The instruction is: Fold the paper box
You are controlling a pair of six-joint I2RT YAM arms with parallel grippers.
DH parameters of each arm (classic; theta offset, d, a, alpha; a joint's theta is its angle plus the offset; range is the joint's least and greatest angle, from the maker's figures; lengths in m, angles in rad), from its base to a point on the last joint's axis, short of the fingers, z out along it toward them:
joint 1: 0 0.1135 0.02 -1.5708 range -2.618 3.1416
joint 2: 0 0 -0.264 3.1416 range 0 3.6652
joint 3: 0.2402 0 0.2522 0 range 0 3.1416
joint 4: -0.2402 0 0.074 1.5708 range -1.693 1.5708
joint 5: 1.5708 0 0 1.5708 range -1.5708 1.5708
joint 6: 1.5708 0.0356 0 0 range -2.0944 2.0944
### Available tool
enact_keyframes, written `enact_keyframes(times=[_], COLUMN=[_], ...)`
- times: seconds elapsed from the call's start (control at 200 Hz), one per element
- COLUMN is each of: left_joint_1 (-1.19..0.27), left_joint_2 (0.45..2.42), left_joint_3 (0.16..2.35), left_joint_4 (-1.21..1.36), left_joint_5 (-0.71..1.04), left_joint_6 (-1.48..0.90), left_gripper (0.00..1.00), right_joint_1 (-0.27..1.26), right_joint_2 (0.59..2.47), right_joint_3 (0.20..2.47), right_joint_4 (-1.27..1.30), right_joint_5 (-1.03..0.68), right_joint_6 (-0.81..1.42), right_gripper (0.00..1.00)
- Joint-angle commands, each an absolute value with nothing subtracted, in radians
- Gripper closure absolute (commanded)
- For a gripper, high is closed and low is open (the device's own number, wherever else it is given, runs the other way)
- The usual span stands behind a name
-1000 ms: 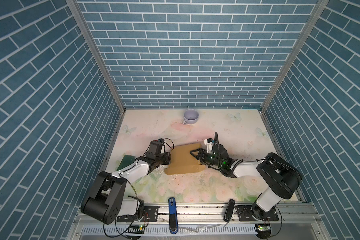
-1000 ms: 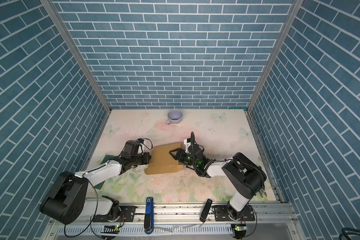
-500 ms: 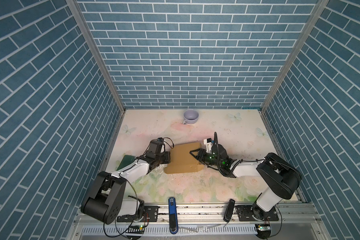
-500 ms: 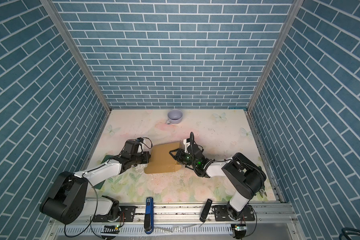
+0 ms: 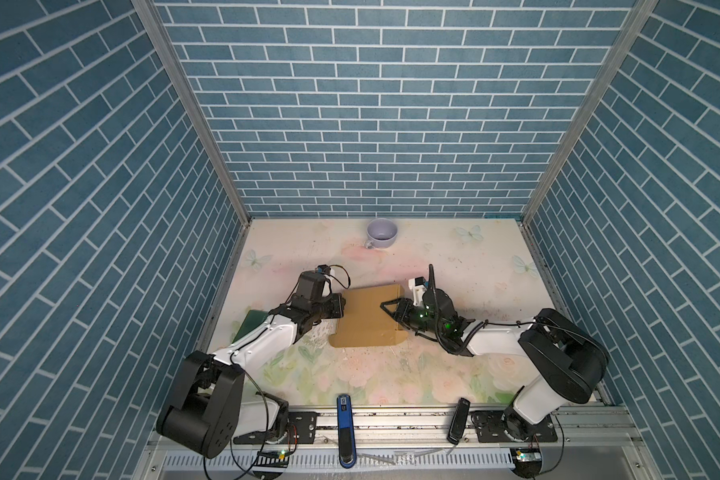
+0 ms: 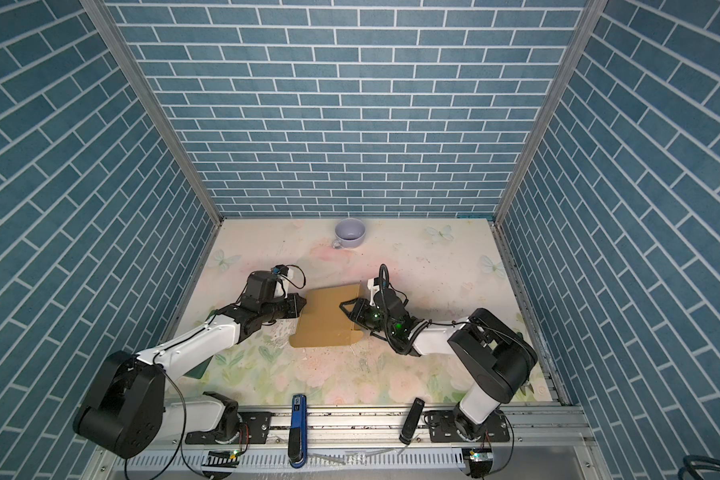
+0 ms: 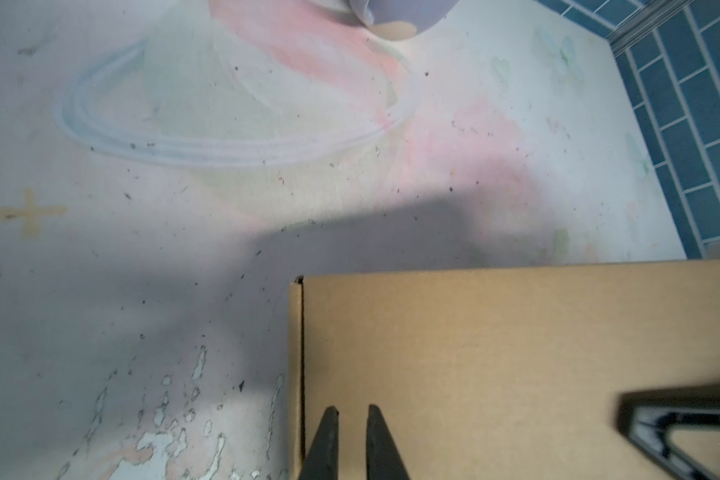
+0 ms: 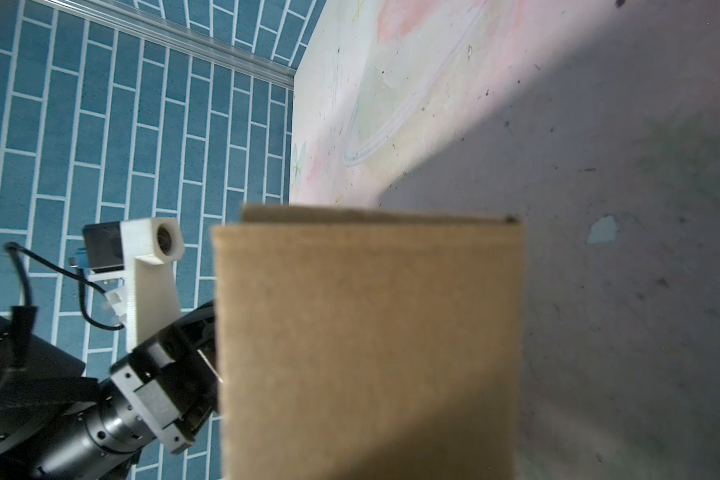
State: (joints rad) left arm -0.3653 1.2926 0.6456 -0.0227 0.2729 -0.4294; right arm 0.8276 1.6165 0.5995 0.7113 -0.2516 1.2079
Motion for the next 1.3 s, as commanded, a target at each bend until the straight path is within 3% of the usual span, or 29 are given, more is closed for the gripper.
enact_keyframes(times=[0.0, 0.11, 0.34, 0.56, 0.885, 1.295], left_joint_1=[-0.367, -0.366, -0.344, -0.33, -0.324, -0.325], left_joint_2=[1.266, 1.225, 1.137, 1.043, 1.1, 1.276], left_joint_3=[0.673, 0.694, 0.768, 0.78, 0.839, 0.817], left_joint_4=[-0.07, -0.126, -0.239, -0.209, -0.092, 0.123], left_joint_5=[0.278, 0.247, 0.184, 0.142, 0.276, 0.524], left_joint_6=[-0.417, -0.404, -0.372, -0.379, -0.422, -0.531], left_gripper=[0.8, 0.72, 0.28, 0.01, 0.0, 0.06], right_joint_1=[0.832, 0.824, 0.794, 0.736, 0.597, 0.401], right_joint_2=[1.594, 1.585, 1.483, 1.294, 1.1, 1.093], right_joint_3=[0.604, 0.597, 0.597, 0.63, 0.76, 0.792], right_joint_4=[0.663, 0.661, 0.559, 0.303, -0.032, 0.025], right_joint_5=[-0.222, -0.225, -0.257, -0.277, -0.378, -0.679], right_joint_6=[1.18, 1.177, 1.122, 1.036, 0.922, 0.88], right_gripper=[0.62, 0.63, 0.66, 0.66, 0.67, 0.68])
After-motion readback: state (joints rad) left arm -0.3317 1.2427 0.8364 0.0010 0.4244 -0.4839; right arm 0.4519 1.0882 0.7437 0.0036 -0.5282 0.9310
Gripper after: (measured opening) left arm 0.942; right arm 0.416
